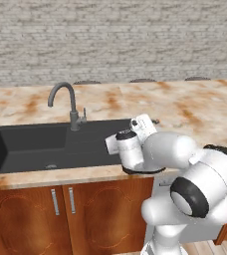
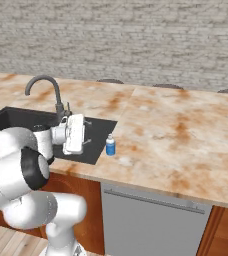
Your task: Restock the sink supplies by placing the sponge and soap dispenser on the counter and next to the sink. Make sure the soap dispenser is upright.
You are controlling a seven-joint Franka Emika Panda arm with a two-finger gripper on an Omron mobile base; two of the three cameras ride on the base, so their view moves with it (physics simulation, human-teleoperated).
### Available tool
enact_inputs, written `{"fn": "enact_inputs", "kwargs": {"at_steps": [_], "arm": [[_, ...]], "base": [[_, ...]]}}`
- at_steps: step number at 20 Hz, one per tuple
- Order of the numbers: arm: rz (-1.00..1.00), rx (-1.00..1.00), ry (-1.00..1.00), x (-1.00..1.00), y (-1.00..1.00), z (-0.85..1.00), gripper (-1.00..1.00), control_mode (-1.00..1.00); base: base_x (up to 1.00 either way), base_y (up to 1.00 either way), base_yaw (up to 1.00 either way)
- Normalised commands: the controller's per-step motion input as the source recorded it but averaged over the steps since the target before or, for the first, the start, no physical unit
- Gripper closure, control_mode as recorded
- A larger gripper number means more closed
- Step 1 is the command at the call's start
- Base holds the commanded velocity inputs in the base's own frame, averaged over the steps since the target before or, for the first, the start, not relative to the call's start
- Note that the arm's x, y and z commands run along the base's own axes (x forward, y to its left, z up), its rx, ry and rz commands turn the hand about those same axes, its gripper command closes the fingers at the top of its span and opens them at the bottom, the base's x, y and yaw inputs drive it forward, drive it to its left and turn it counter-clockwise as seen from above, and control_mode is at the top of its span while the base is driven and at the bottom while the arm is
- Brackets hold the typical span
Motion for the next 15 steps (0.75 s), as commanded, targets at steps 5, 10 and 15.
{"fn": "enact_inputs", "kwargs": {"at_steps": [5, 10, 15], "arm": [[0.00, 0.11, -0.15, -1.00, -0.29, 0.84, -1.00, -1.00], [0.00, 0.14, -0.20, -1.00, -0.28, 0.74, -1.00, -1.00], [0.00, 0.06, -0.15, -0.86, -0.09, 0.34, -1.00, -1.00]], "base": [[0.00, 0.00, 0.00], [0.00, 0.00, 0.00], [0.00, 0.00, 0.00]]}}
